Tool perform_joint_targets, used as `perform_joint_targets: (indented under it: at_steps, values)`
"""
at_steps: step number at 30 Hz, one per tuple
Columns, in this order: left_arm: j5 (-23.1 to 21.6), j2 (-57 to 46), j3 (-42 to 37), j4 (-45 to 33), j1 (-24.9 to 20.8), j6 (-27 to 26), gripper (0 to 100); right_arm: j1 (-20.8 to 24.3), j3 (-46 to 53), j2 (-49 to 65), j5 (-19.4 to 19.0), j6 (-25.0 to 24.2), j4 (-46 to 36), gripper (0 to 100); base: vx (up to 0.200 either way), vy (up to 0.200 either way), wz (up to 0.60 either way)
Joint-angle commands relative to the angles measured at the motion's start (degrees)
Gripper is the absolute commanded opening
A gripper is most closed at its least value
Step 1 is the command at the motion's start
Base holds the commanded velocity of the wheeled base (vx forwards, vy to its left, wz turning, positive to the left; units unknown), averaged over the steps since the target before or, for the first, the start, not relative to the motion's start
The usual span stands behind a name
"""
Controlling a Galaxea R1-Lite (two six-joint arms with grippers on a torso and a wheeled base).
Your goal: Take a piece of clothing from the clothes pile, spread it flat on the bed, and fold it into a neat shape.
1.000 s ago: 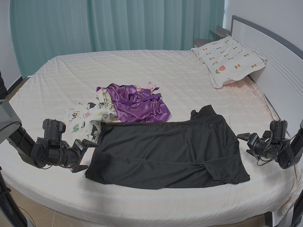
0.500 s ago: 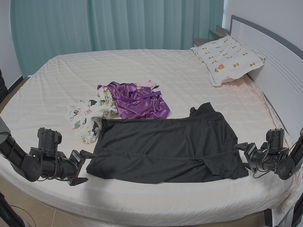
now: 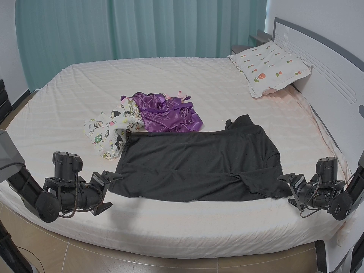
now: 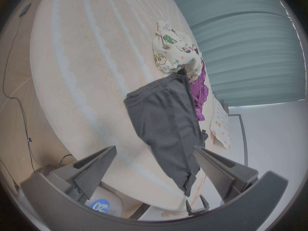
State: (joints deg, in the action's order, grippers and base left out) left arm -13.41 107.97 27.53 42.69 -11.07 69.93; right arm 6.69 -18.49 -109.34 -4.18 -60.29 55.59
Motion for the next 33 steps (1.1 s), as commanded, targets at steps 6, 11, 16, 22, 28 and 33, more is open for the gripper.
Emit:
perform_joint_targets:
  at_steps: [6, 11, 16, 22, 28, 33]
  values:
    - [7.2, 10.8, 5.3, 2.5, -2.4, 1.7, 100, 1.2, -0.4, -3.8, 1.5, -0.9, 2.9, 100, 0.000, 0.000, 0.00]
    - [7.9, 12.2, 7.0, 2.6, -2.3, 1.7, 100, 1.2, -0.4, -3.7, 1.4, -1.1, 2.9, 100, 0.000, 0.000, 0.00]
    - [11.7, 16.0, 11.1, 2.7, -1.9, 1.7, 100, 2.7, -0.1, -3.3, 1.5, -2.0, 2.9, 100, 0.000, 0.000, 0.00]
    - [15.6, 17.2, 11.9, 2.9, -1.9, 1.7, 0, 4.6, 0.4, -4.0, 3.7, -2.1, 2.9, 100, 0.000, 0.000, 0.00]
    - [16.0, 16.2, 11.3, 2.9, -2.1, 2.1, 0, 6.4, -1.1, -6.2, 5.2, -5.2, 3.3, 100, 0.000, 0.000, 0.00]
    - [16.1, 14.7, 10.5, 2.9, -1.8, 2.3, 0, 6.3, -3.3, -9.5, 7.3, -5.8, 5.4, 100, 0.000, 0.000, 0.00]
